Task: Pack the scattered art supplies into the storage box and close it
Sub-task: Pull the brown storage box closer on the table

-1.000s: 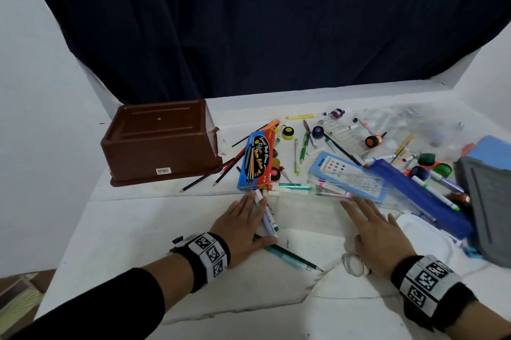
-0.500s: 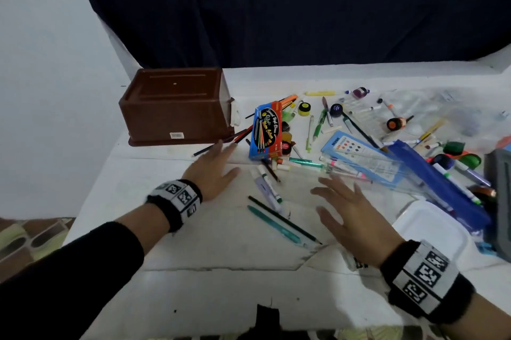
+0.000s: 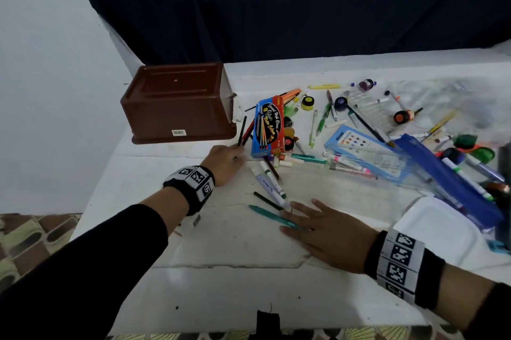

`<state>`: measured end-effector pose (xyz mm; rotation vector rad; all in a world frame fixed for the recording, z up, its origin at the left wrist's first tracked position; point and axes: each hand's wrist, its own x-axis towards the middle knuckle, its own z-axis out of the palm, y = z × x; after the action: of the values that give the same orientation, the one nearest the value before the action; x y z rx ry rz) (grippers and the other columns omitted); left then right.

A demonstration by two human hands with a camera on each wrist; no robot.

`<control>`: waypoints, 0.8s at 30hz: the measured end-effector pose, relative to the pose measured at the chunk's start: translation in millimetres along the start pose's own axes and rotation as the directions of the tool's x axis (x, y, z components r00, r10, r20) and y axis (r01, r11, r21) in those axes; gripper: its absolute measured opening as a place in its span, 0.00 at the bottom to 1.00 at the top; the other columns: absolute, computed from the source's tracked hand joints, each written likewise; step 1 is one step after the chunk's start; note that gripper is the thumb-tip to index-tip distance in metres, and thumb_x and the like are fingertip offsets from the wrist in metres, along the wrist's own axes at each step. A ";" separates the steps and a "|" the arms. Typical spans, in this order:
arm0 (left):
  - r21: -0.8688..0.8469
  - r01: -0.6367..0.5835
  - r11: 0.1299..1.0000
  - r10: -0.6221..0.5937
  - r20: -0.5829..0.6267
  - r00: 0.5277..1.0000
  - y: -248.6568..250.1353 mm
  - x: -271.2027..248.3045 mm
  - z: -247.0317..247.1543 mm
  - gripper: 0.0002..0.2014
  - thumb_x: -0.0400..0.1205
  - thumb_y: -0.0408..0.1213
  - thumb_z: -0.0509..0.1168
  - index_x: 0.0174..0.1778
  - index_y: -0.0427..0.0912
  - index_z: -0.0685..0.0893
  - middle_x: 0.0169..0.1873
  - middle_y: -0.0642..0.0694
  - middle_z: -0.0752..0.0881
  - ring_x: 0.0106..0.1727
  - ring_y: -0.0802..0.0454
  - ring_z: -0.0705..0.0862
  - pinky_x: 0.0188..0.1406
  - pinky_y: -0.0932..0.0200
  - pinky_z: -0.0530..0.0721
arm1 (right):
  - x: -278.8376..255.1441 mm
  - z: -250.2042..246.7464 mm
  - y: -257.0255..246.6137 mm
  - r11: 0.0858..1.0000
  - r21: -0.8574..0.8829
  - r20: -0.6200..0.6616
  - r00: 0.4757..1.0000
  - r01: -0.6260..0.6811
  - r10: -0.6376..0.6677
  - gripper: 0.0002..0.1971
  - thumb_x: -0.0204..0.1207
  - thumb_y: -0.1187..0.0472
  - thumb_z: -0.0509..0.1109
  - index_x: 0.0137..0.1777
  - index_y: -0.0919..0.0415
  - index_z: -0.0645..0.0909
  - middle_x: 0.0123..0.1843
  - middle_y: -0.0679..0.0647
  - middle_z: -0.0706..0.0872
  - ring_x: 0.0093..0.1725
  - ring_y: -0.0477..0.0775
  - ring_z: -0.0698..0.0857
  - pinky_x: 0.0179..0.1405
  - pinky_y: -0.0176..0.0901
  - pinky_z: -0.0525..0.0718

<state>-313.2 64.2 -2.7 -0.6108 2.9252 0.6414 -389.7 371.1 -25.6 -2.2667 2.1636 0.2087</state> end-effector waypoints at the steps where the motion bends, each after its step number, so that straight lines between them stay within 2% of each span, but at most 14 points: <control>1: -0.013 -0.011 1.000 0.012 0.035 0.999 4.9 1.6 4.7 0.19 0.90 0.37 0.55 0.76 0.36 0.75 0.66 0.33 0.81 0.69 0.31 0.75 0.70 0.48 0.72 | -0.9 0.1 2.5 1.000 0.013 0.008 1.000 -0.010 0.010 0.25 0.82 0.49 0.52 0.76 0.48 0.76 0.79 0.52 0.75 0.77 0.56 0.76 0.70 0.57 0.78; 3: -0.012 -0.031 0.999 0.032 0.091 0.995 14.3 4.1 10.1 0.22 0.91 0.39 0.52 0.84 0.45 0.66 0.79 0.40 0.72 0.80 0.33 0.63 0.81 0.49 0.60 | -2.7 2.8 7.5 0.999 0.030 0.019 0.999 -0.029 0.029 0.25 0.80 0.50 0.53 0.75 0.50 0.77 0.79 0.52 0.76 0.76 0.55 0.77 0.71 0.53 0.79; 5: 0.000 -0.040 0.999 0.040 0.099 0.994 22.0 7.4 11.7 0.23 0.92 0.39 0.50 0.85 0.46 0.64 0.83 0.43 0.68 0.82 0.34 0.59 0.81 0.55 0.54 | -4.3 5.0 11.0 0.998 0.046 0.021 0.999 -0.044 0.043 0.26 0.79 0.51 0.54 0.74 0.52 0.78 0.78 0.52 0.76 0.75 0.54 0.78 0.72 0.50 0.77; 7: -0.026 0.003 1.000 0.000 0.094 0.996 26.6 9.3 10.1 0.22 0.92 0.38 0.51 0.83 0.42 0.66 0.77 0.37 0.74 0.80 0.34 0.62 0.76 0.58 0.58 | -4.6 6.3 13.1 0.996 0.073 0.004 0.999 -0.042 0.042 0.25 0.79 0.51 0.54 0.73 0.53 0.79 0.78 0.53 0.77 0.75 0.55 0.78 0.73 0.50 0.75; 8: -0.043 0.022 0.999 -0.018 0.098 0.995 26.6 9.7 9.2 0.22 0.92 0.38 0.52 0.83 0.42 0.66 0.74 0.35 0.77 0.79 0.34 0.63 0.74 0.58 0.60 | -4.5 5.6 13.5 0.996 0.087 -0.017 0.999 -0.036 0.038 0.25 0.78 0.51 0.54 0.72 0.54 0.81 0.77 0.54 0.78 0.73 0.55 0.80 0.72 0.50 0.78; 10: -0.073 0.030 0.997 -0.021 0.119 0.993 23.4 9.5 6.7 0.23 0.91 0.43 0.55 0.83 0.46 0.67 0.68 0.33 0.79 0.76 0.35 0.69 0.74 0.56 0.65 | -3.6 1.1 13.0 0.991 0.129 -0.072 0.997 -0.023 0.032 0.24 0.78 0.51 0.53 0.66 0.54 0.84 0.73 0.55 0.81 0.70 0.56 0.82 0.63 0.51 0.86; 12: -0.133 0.034 0.991 -0.016 0.139 0.990 21.9 4.7 0.2 0.26 0.88 0.51 0.58 0.83 0.52 0.67 0.70 0.35 0.79 0.75 0.36 0.75 0.74 0.50 0.73 | -2.9 -9.0 12.2 0.976 0.219 -0.139 0.989 -0.012 0.043 0.21 0.80 0.53 0.54 0.64 0.55 0.85 0.73 0.56 0.81 0.69 0.56 0.83 0.55 0.51 0.90; 14: -0.170 0.036 0.985 -0.012 0.142 0.990 23.0 -3.9 -6.1 0.25 0.89 0.49 0.59 0.83 0.53 0.67 0.75 0.40 0.78 0.76 0.41 0.76 0.71 0.55 0.75 | -3.6 -22.3 14.4 0.943 0.333 -0.220 0.970 -0.023 0.102 0.18 0.82 0.54 0.57 0.65 0.54 0.84 0.72 0.54 0.82 0.65 0.54 0.85 0.54 0.50 0.90; 16: -0.176 0.003 0.984 0.014 0.096 0.995 26.3 -17.1 -10.1 0.25 0.89 0.49 0.59 0.83 0.53 0.67 0.78 0.45 0.76 0.78 0.46 0.74 0.68 0.61 0.71 | -8.7 -38.8 20.6 0.887 0.457 -0.255 0.945 -0.068 0.204 0.15 0.85 0.54 0.59 0.65 0.52 0.84 0.65 0.49 0.86 0.58 0.50 0.87 0.55 0.49 0.88; 18: -0.140 -0.077 0.987 0.084 0.045 0.995 31.1 -33.4 -11.7 0.25 0.89 0.50 0.58 0.83 0.53 0.68 0.79 0.47 0.74 0.78 0.50 0.73 0.69 0.62 0.68 | -20.0 -53.9 29.1 0.824 0.555 -0.245 0.925 -0.113 0.291 0.14 0.85 0.51 0.62 0.65 0.49 0.84 0.56 0.44 0.88 0.50 0.43 0.86 0.53 0.45 0.85; 20: -0.115 -0.158 0.981 0.161 0.022 0.987 35.2 -52.7 -8.8 0.25 0.88 0.51 0.58 0.82 0.54 0.69 0.78 0.50 0.75 0.77 0.54 0.72 0.72 0.62 0.67 | -36.5 -62.1 36.2 0.795 0.596 -0.211 0.931 -0.118 0.297 0.14 0.83 0.47 0.66 0.64 0.46 0.83 0.50 0.41 0.86 0.45 0.40 0.85 0.47 0.42 0.85; 22: -0.113 -0.209 0.971 0.211 0.004 0.978 38.4 -71.8 -2.0 0.25 0.87 0.54 0.57 0.81 0.56 0.70 0.77 0.54 0.75 0.77 0.56 0.71 0.76 0.59 0.68 | -56.6 -63.2 39.7 0.806 0.575 -0.100 0.966 -0.140 0.239 0.16 0.79 0.41 0.67 0.63 0.43 0.83 0.50 0.39 0.85 0.45 0.40 0.84 0.46 0.41 0.84; 24: -0.121 -0.249 0.961 0.247 -0.034 0.969 42.4 -85.8 5.9 0.24 0.87 0.55 0.58 0.80 0.57 0.71 0.76 0.56 0.76 0.76 0.57 0.72 0.76 0.57 0.69 | -74.1 -56.9 39.5 0.835 0.526 0.035 0.984 -0.165 0.172 0.21 0.77 0.35 0.67 0.66 0.41 0.81 0.54 0.38 0.84 0.51 0.38 0.82 0.53 0.39 0.83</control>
<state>-251.5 133.2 22.4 -0.2608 3.0240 0.8530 -426.7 437.5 41.5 -1.7756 2.0866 -0.3657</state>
